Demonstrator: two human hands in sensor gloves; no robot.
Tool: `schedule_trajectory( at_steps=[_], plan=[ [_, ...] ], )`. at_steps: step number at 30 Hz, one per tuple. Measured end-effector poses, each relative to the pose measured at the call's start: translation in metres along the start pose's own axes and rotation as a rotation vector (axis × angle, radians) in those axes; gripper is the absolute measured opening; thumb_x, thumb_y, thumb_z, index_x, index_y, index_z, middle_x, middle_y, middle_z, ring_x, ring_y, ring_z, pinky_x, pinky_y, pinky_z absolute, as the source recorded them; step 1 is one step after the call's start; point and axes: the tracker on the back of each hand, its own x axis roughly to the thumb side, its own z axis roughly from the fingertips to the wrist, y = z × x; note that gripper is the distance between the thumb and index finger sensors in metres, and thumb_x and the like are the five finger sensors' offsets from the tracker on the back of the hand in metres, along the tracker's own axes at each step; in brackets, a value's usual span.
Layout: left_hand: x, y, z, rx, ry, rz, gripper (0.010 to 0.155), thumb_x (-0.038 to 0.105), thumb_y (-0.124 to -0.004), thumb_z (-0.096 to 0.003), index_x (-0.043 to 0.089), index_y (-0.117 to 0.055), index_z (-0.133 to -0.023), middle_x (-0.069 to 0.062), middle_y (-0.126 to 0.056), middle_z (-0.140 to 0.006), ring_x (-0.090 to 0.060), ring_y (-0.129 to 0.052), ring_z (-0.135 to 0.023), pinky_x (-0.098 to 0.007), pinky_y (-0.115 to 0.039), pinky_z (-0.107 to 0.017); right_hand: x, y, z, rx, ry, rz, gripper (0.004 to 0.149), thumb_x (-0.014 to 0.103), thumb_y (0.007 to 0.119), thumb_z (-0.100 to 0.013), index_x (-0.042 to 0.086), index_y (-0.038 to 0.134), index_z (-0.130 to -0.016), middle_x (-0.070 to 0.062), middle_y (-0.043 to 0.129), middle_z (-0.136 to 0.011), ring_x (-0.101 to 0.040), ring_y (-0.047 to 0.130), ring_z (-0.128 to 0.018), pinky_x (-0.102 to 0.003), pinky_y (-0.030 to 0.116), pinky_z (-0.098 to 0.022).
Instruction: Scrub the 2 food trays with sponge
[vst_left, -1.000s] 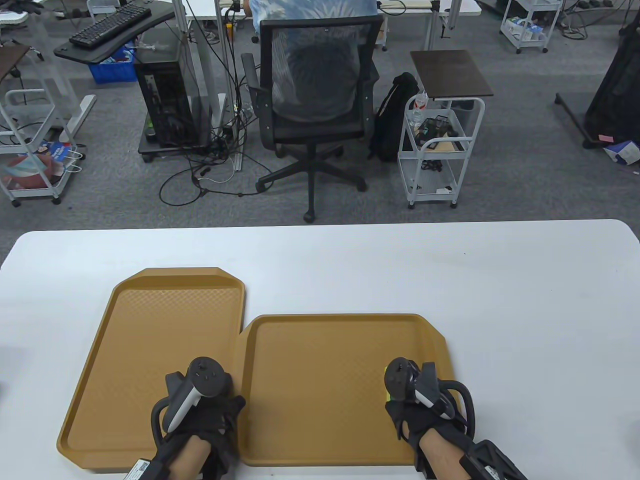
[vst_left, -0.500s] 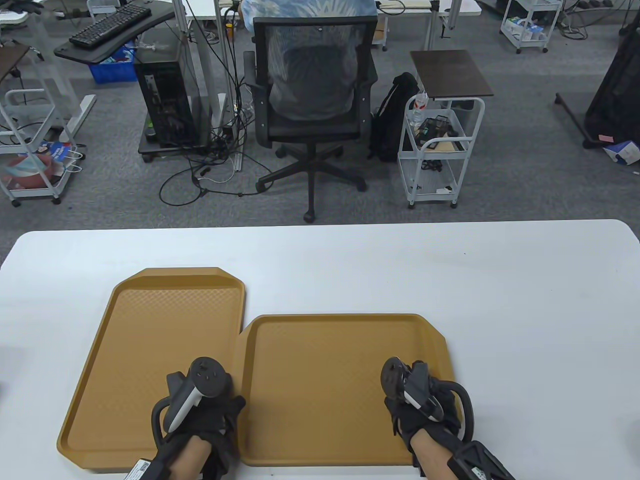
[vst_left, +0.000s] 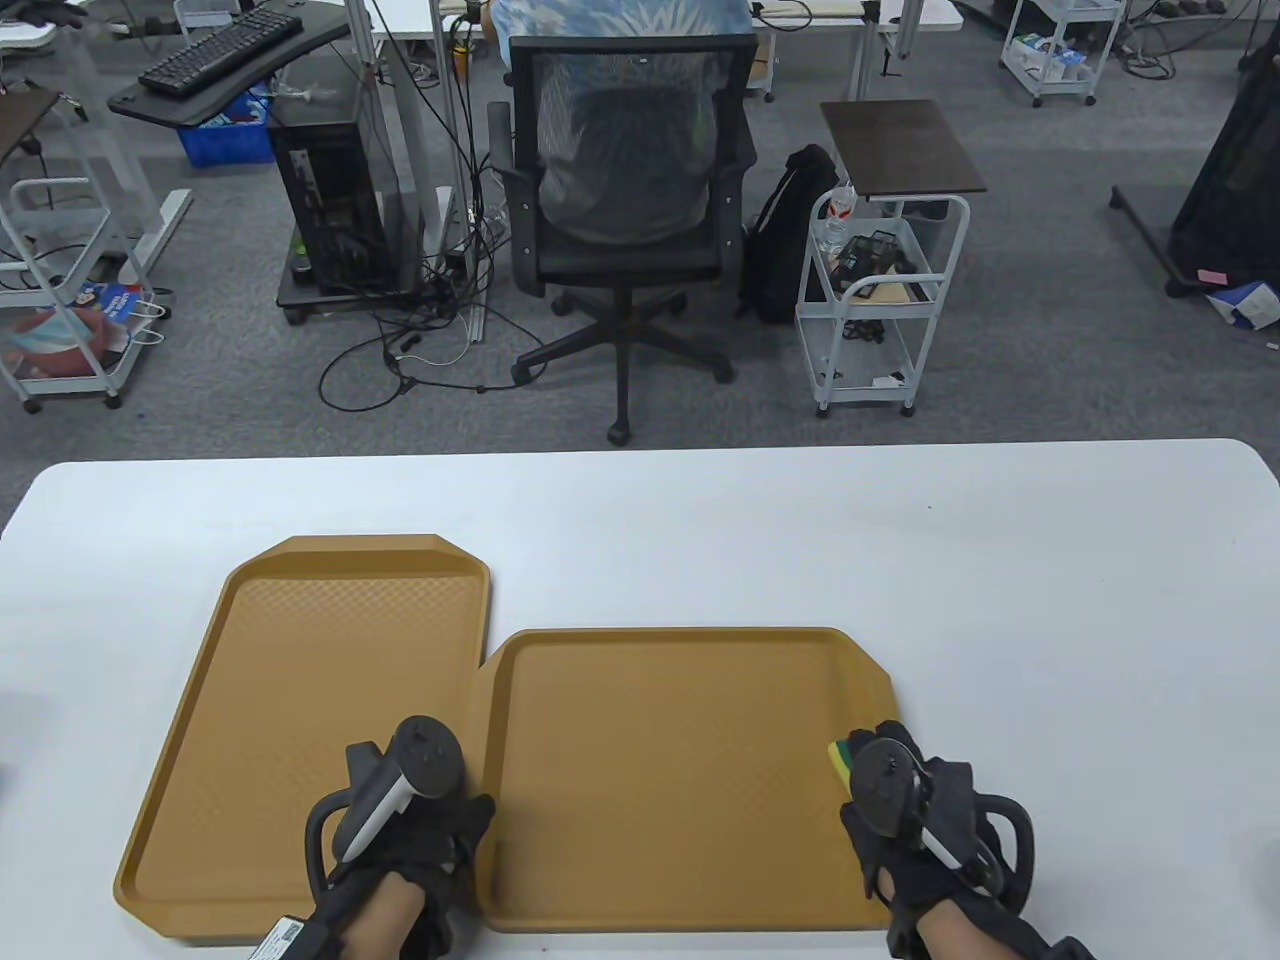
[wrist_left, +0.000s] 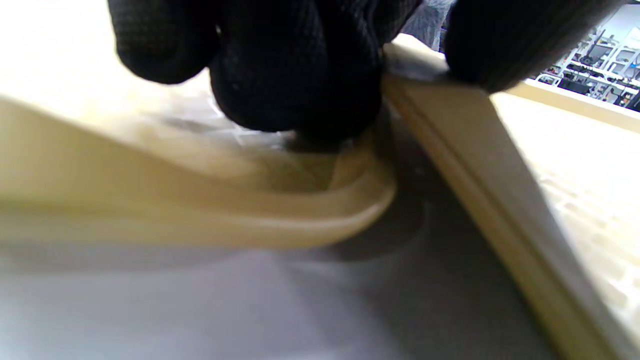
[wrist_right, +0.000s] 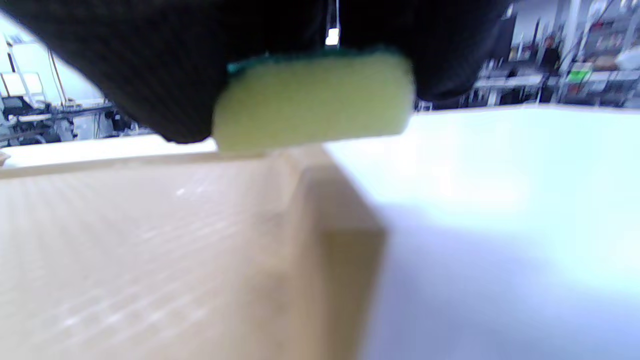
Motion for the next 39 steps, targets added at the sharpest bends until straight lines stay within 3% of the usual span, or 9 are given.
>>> schedule_trajectory(
  at_steps=[11, 16, 20, 23, 25, 29, 33, 35, 39],
  plan=[
    [0.006, 0.000, 0.002, 0.046, 0.082, -0.012, 0.086, 0.060, -0.093, -0.0365, 0.015, -0.067, -0.105, -0.006, -0.099, -0.058, -0.025, -0.098, -0.036, -0.048, -0.083, -0.044, -0.046, -0.016, 0.019, -0.058, 0.015, -0.162, 0.068, 0.039, 0.091, -0.044, 0.026, 0.063, -0.105, -0.008, 0.054, -0.114, -0.042, 0.076, -0.091, -0.057, 0.071, -0.066],
    [-0.002, 0.005, 0.000, 0.030, 0.113, 0.122, 0.086, 0.062, -0.094, -0.0360, 0.015, -0.070, -0.104, -0.004, -0.100, -0.055, -0.024, -0.096, -0.032, -0.048, -0.083, -0.043, -0.043, -0.010, 0.016, -0.051, -0.028, -0.158, 0.068, 0.039, 0.091, -0.044, 0.026, 0.063, -0.104, -0.008, 0.054, -0.114, -0.042, 0.077, -0.090, -0.057, 0.072, -0.066],
    [-0.010, 0.009, 0.000, 0.033, 0.106, 0.281, 0.074, 0.065, -0.089, -0.0373, 0.018, -0.083, -0.095, 0.001, -0.102, -0.048, -0.021, -0.094, -0.026, -0.046, -0.084, -0.041, -0.044, -0.008, 0.014, -0.042, -0.041, -0.170, 0.068, 0.039, 0.091, -0.044, 0.026, 0.063, -0.104, -0.008, 0.054, -0.114, -0.041, 0.077, -0.090, -0.057, 0.072, -0.066],
    [-0.011, 0.011, 0.000, 0.022, 0.086, 0.362, 0.065, 0.065, -0.088, -0.0374, 0.024, -0.082, -0.087, 0.003, -0.097, -0.055, -0.022, -0.092, -0.035, -0.047, -0.079, -0.047, -0.044, -0.008, 0.014, -0.046, -0.048, -0.179, 0.068, 0.039, 0.091, -0.044, 0.026, 0.063, -0.104, -0.008, 0.054, -0.114, -0.041, 0.077, -0.090, -0.057, 0.072, -0.065],
    [-0.006, 0.013, -0.001, -0.030, 0.060, 0.334, 0.073, 0.071, -0.087, -0.0336, 0.026, -0.068, -0.089, -0.001, -0.086, -0.076, -0.025, -0.087, -0.052, -0.048, -0.074, -0.052, -0.045, -0.009, 0.013, -0.037, -0.050, -0.190, 0.068, 0.039, 0.091, -0.044, 0.026, 0.063, -0.104, -0.009, 0.054, -0.114, -0.042, 0.077, -0.090, -0.057, 0.072, -0.065],
    [0.000, 0.015, -0.001, -0.038, 0.023, 0.421, 0.064, 0.057, -0.088, -0.0409, 0.022, -0.063, -0.088, -0.010, -0.080, -0.093, -0.026, -0.103, -0.057, -0.042, -0.088, -0.043, -0.047, -0.013, 0.015, -0.043, -0.048, -0.231, 0.068, 0.040, 0.090, -0.044, 0.026, 0.063, -0.105, -0.009, 0.054, -0.113, -0.042, 0.078, -0.088, -0.057, 0.072, -0.065],
    [0.000, 0.018, -0.005, -0.092, 0.076, 0.548, 0.057, 0.052, -0.084, -0.0453, 0.021, -0.063, -0.088, -0.006, -0.095, -0.080, -0.018, -0.121, -0.032, -0.033, -0.103, -0.022, -0.049, -0.016, 0.016, -0.042, -0.049, -0.246, 0.068, 0.040, 0.090, -0.044, 0.025, 0.063, -0.104, -0.009, 0.055, -0.113, -0.042, 0.078, -0.088, -0.057, 0.072, -0.065],
    [-0.002, 0.022, -0.011, -0.136, 0.064, 0.632, 0.059, 0.050, -0.085, -0.0463, 0.022, -0.063, -0.094, 0.003, -0.102, -0.072, -0.020, -0.122, -0.032, -0.034, -0.102, -0.022, -0.050, -0.016, 0.016, -0.040, -0.046, -0.259, 0.068, 0.040, 0.090, -0.044, 0.025, 0.063, -0.104, -0.009, 0.055, -0.113, -0.042, 0.078, -0.088, -0.057, 0.072, -0.065],
    [-0.005, 0.032, -0.025, -0.127, 0.019, 0.808, 0.059, 0.049, -0.088, -0.0476, 0.022, -0.071, -0.098, 0.001, -0.105, -0.072, -0.023, -0.120, -0.032, -0.035, -0.100, -0.024, -0.052, -0.018, 0.016, -0.041, -0.049, -0.275, 0.067, 0.040, 0.090, -0.044, 0.025, 0.063, -0.104, -0.009, 0.055, -0.113, -0.042, 0.078, -0.088, -0.057, 0.072, -0.065]
  ],
)
